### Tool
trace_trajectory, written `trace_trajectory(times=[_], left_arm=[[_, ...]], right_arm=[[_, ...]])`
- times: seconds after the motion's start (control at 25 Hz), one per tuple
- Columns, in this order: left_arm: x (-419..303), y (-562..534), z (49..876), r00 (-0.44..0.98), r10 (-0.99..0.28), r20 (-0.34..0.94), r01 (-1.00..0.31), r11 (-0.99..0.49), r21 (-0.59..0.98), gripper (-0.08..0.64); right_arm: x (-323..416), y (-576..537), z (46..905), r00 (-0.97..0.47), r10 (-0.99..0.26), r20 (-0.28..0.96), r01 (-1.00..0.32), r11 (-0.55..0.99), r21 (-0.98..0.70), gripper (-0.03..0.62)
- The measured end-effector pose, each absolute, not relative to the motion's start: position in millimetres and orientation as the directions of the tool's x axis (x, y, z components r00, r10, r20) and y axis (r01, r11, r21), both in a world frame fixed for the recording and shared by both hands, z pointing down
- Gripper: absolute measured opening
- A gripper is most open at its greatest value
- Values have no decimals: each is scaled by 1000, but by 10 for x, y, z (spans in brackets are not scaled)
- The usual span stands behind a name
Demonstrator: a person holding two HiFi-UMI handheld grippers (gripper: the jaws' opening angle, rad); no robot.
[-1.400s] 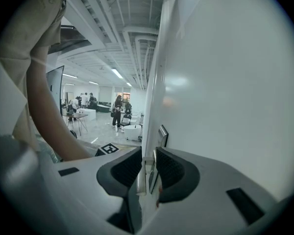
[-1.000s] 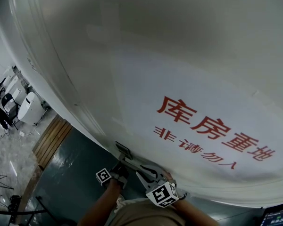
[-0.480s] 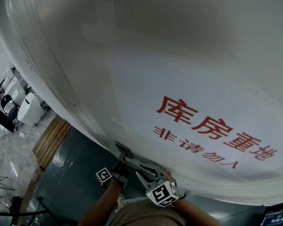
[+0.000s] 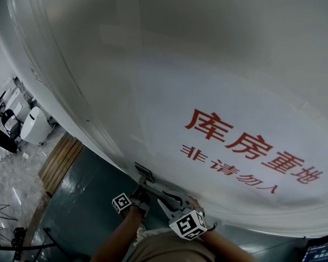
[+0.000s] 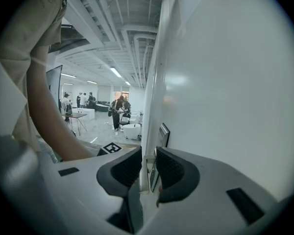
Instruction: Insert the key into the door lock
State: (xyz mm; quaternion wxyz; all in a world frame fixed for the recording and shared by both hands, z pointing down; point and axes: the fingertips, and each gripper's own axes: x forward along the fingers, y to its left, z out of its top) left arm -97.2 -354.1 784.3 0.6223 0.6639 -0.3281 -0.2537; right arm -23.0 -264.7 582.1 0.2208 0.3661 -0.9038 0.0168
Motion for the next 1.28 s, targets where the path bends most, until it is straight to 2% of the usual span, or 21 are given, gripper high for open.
trace_trajectory(times=[0.16, 0.32, 0.52, 0.68, 0.8, 0.88, 0.96, 1.08, 1.28], left_arm=[[-973, -3537, 7842, 657, -749, 86, -131, -1, 991, 32], [-962, -3576, 7837, 643, -765, 36, -39, 13, 999, 31], [-954, -3574, 7839, 641, -767, 40, -59, 3, 998, 32], [-954, -3568, 7849, 653, -757, 20, -10, 18, 1000, 32], [-992, -3599, 7902, 662, -746, 75, -164, -46, 985, 35], [-1045, -3657, 7844, 626, -774, 94, -254, -89, 963, 84], [-1175, -3679, 7781, 578, -810, 98, -308, -106, 945, 165], [-1475, -3588, 7742, 460, -879, 126, -389, -71, 919, 210], [-1792, -3378, 7702, 291, -936, 196, -498, 26, 866, 225]], right_arm=[[-219, -2620, 5831, -629, -658, 415, -676, 726, 127, 97], [-230, -2588, 5847, -627, -658, 418, -678, 725, 125, 97], [-280, -2512, 5871, -633, -649, 423, -673, 731, 114, 97], [-322, -2464, 5859, -642, -642, 419, -667, 737, 108, 97], [-326, -2421, 5849, -650, -634, 419, -657, 746, 109, 97], [-319, -2421, 5839, -654, -630, 419, -650, 751, 115, 97], [-327, -2430, 5823, -662, -621, 418, -638, 761, 119, 97], [-344, -2428, 5804, -679, -601, 421, -612, 780, 126, 97], [-371, -2492, 5684, -702, -586, 406, -582, 800, 147, 97]])
